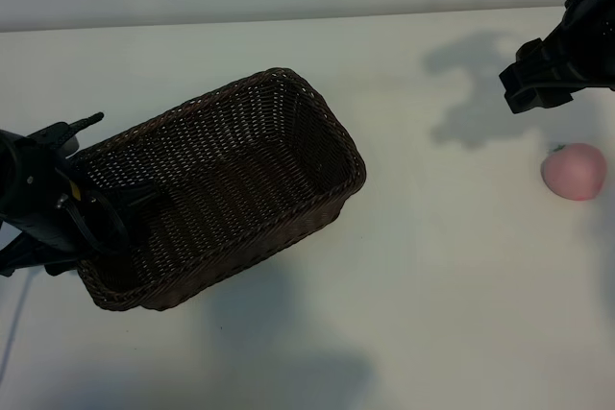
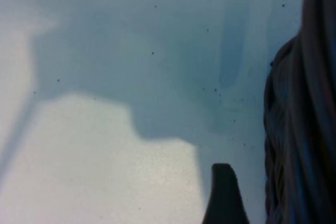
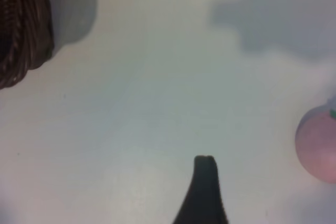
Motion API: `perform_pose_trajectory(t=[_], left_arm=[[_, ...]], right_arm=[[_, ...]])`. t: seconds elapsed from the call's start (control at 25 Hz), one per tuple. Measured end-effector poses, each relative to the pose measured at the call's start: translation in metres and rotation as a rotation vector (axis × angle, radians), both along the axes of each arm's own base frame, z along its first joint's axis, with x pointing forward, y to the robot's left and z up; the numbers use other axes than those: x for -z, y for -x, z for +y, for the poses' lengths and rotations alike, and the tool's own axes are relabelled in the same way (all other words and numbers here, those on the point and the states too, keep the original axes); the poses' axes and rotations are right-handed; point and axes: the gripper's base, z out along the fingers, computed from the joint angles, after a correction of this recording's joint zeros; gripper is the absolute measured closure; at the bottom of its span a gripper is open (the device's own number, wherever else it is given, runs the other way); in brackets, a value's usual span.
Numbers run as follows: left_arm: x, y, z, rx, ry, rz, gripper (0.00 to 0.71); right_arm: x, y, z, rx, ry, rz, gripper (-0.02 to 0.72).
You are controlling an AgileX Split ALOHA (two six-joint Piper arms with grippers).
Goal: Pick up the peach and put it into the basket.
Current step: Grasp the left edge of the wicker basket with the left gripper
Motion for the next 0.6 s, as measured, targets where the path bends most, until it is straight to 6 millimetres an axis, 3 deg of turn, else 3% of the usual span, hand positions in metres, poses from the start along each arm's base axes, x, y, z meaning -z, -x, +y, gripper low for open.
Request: perform_pose_trajectory(t=[0.36,0.6], left_arm=[[0.0000,0.0002,-0.0008,-0.012,0.012,0.002,0.205],[0.0001,0.0002,-0.0007,-0.019,0.014,0.003,0.315]], right_arm=[[0.0000,0.0000,0.0000,0.000,0.000,0.000,0.110],[0.0000,0.0000,0.0000,0.000,0.000,0.000,0.110]])
